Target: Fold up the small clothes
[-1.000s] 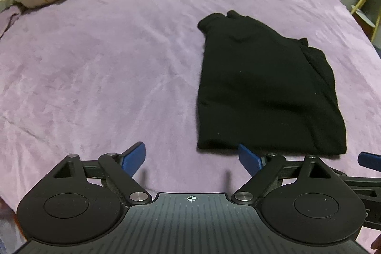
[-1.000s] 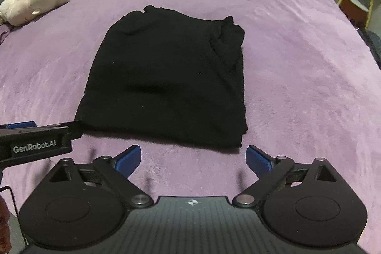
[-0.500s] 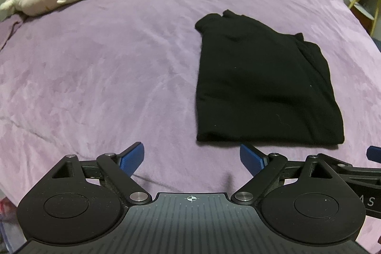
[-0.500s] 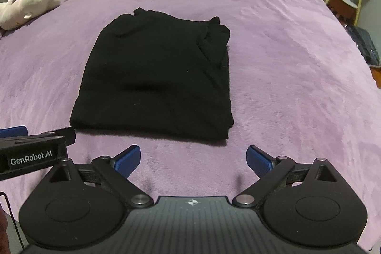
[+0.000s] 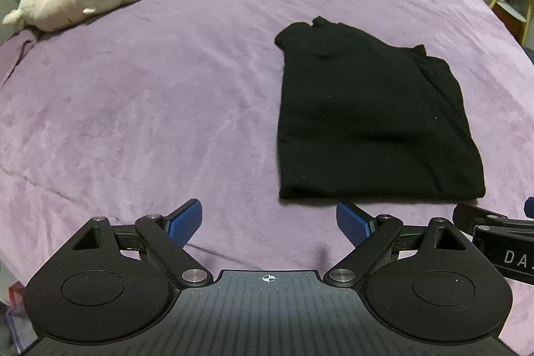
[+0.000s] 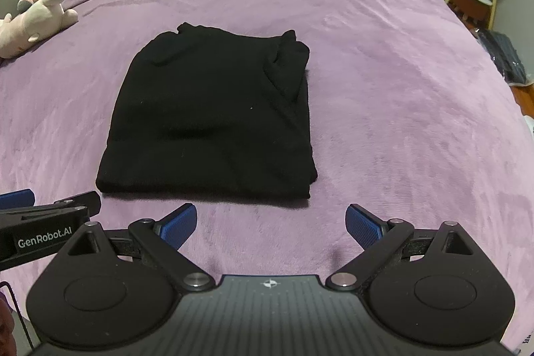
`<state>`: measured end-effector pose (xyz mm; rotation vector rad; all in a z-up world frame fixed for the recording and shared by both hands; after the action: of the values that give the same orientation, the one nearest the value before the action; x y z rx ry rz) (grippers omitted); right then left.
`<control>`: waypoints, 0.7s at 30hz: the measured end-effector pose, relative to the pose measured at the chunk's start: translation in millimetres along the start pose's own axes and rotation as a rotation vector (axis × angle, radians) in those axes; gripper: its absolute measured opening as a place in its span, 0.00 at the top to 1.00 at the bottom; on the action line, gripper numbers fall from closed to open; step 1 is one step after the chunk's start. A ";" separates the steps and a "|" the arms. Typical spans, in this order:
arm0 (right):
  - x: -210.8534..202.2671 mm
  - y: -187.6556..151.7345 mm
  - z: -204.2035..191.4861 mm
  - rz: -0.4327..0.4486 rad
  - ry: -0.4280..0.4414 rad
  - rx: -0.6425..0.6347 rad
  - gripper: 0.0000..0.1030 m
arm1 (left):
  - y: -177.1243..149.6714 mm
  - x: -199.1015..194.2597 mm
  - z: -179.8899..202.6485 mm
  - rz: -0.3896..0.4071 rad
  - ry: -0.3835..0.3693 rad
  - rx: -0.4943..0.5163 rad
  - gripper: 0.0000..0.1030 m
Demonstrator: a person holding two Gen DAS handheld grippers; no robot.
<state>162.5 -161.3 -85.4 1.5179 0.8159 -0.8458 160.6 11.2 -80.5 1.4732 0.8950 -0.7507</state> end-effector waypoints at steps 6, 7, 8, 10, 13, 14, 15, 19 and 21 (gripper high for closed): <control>-0.9 0.6 0.4 0.003 -0.002 0.008 0.07 | 0.1 0.2 -0.8 -0.001 -0.001 0.000 0.11; -0.9 0.6 0.2 0.004 -0.002 0.008 0.07 | 0.0 0.2 -0.6 -0.002 -0.001 0.001 0.11; -0.9 0.5 0.0 0.003 -0.001 0.008 0.07 | 0.1 0.2 -0.7 -0.002 -0.002 0.002 0.11; -0.9 0.5 -0.4 0.004 -0.002 0.009 0.07 | 0.2 0.5 -1.0 -0.002 -0.002 0.001 0.11; -1.1 1.0 -0.3 0.006 -0.002 0.011 0.07 | 0.3 0.6 -0.9 0.000 -0.004 0.002 0.11; -1.4 1.2 -0.2 0.008 -0.001 0.013 0.07 | 0.1 0.6 -0.6 0.000 -0.005 0.003 0.11; -1.6 1.5 -0.1 0.009 0.000 0.013 0.07 | -0.1 0.7 -0.5 0.000 -0.004 0.005 0.11; -1.9 2.1 0.4 0.011 -0.001 0.016 0.07 | -0.4 0.6 1.0 -0.001 -0.006 0.007 0.11; -2.2 2.0 0.7 0.012 -0.002 0.019 0.07 | -0.6 0.3 2.1 -0.002 -0.008 0.007 0.11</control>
<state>163.1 -162.2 -82.6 1.5372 0.7989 -0.8487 160.3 9.1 -81.3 1.4742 0.8886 -0.7618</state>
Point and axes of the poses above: each gripper's, at about its wrist camera, not at the fingertips, and x roughly the way its jaws point, z to its right, y to its top, the point moved 8 cm from there along x, roughly the way its jaws point, and after that the axes turned 5 degrees about x, right-handed, at the moved point
